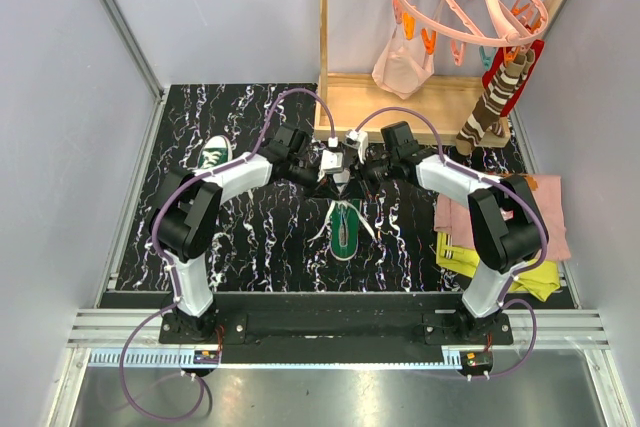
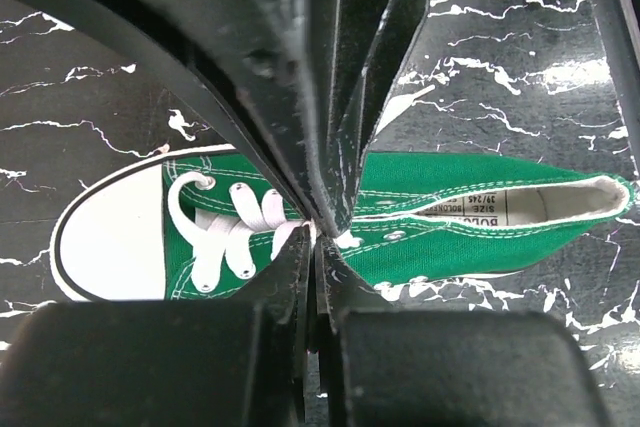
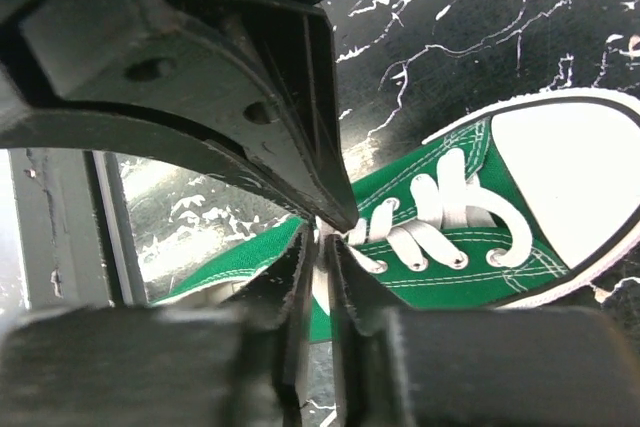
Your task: Tie the shoes
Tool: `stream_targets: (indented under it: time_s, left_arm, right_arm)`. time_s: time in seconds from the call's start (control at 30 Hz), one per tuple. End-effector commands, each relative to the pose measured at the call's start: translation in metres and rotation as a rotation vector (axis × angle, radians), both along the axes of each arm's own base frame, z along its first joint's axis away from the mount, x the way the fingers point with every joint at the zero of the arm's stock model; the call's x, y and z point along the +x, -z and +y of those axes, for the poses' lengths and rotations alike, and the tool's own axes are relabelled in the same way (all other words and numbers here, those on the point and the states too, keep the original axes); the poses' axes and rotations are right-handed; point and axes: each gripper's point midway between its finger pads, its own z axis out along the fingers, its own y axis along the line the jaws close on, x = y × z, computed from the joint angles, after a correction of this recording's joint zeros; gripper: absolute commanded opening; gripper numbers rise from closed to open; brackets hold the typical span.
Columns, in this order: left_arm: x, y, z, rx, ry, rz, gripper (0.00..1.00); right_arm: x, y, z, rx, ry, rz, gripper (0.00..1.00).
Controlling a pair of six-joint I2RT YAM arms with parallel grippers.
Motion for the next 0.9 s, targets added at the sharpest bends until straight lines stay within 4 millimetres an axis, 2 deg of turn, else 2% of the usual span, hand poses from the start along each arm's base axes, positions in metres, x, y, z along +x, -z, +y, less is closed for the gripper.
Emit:
stream_targets:
  time_s: [0.0, 0.07, 0.13, 0.23, 0.3, 0.37, 0.47, 0.67, 0.87]
  left_arm:
    - [0.005, -0.009, -0.004, -0.022, 0.03, -0.096, 0.0]
    - [0.004, -0.01, -0.003, -0.02, 0.046, -0.143, 0.0]
    - [0.001, -0.01, -0.004, -0.024, 0.06, -0.189, 0.0]
    - [0.002, -0.012, -0.004, -0.03, 0.053, -0.243, 0.0]
    - [0.002, -0.01, -0.007, -0.039, 0.051, -0.279, 0.0]
    - [0.002, -0.013, -0.008, -0.044, 0.049, -0.314, 0.0]
    - [0.005, -0.018, -0.011, -0.069, 0.036, -0.391, 0.0]
    - [0.014, -0.031, -0.013, -0.092, -0.028, -0.481, 0.0]
    - [0.018, -0.03, -0.011, -0.096, -0.068, -0.585, 0.0]
  right_arm:
    - [-0.004, -0.039, 0.004, 0.086, -0.001, 0.001, 0.34]
    - [-0.005, -0.042, 0.001, 0.095, 0.018, 0.057, 0.45]
    - [-0.004, -0.047, -0.005, 0.114, 0.048, 0.131, 0.45]
    - [0.001, -0.045, -0.01, 0.113, 0.089, 0.193, 0.4]
    - [0.004, -0.038, -0.012, 0.102, 0.109, 0.237, 0.33]
    - [0.009, -0.028, -0.012, 0.088, 0.125, 0.27, 0.29]
    - [0.014, -0.025, -0.01, 0.087, 0.152, 0.323, 0.23]
    - [0.02, -0.018, -0.006, 0.087, 0.152, 0.35, 0.21]
    - [0.016, -0.015, -0.003, 0.103, 0.131, 0.394, 0.22]
